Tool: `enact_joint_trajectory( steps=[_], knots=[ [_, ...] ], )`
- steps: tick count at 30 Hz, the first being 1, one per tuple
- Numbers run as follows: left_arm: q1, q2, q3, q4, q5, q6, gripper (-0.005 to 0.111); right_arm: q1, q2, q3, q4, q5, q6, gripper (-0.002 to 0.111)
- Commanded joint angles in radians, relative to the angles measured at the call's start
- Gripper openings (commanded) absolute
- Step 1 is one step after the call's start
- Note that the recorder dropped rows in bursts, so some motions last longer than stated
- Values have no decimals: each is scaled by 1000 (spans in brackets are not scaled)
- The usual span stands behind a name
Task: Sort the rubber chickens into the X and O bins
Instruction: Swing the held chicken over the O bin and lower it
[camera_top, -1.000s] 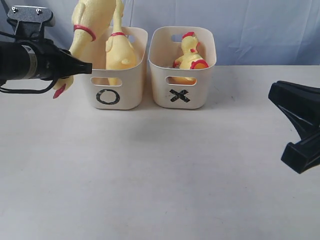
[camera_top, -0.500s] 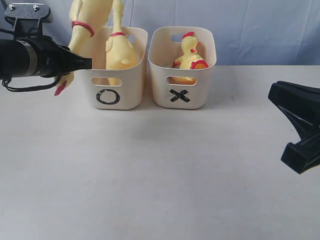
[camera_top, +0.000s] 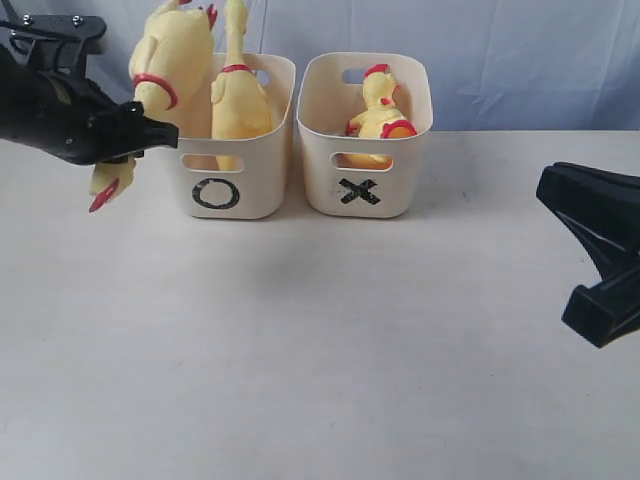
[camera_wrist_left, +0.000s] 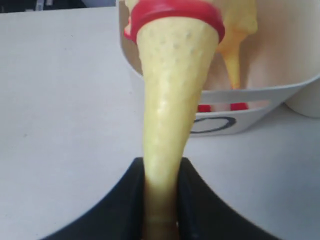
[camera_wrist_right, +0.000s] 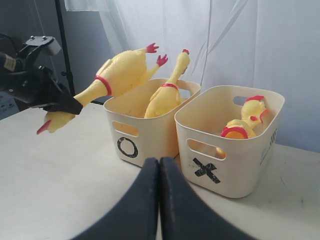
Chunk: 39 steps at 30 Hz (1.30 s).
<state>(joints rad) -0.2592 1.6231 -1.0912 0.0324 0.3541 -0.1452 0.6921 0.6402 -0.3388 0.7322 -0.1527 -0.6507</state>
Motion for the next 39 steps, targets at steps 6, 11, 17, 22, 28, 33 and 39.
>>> enact_joint_trajectory(
  steps=[6,11,17,22,28,33,39],
  knots=[
    [-13,-18,-155,-157,237,145,0,-5,-6,4,1,-7,1,-1],
    [-13,-20,-222,-143,340,68,0,-5,-6,4,1,-7,1,-1],
    [-13,-39,-257,-131,411,25,0,-5,-6,4,1,-7,1,-1],
    [-13,-69,-270,-76,511,-26,0,-5,-6,4,1,-7,1,-1],
    [-13,-92,-304,-32,595,-108,0,-5,-6,4,1,-7,1,-1],
    [-13,-80,-354,-68,654,-126,0,-5,-6,4,1,-7,1,-1],
    [-13,-39,-420,-58,731,-147,0,-5,-6,4,1,-7,1,-1]
  ],
)
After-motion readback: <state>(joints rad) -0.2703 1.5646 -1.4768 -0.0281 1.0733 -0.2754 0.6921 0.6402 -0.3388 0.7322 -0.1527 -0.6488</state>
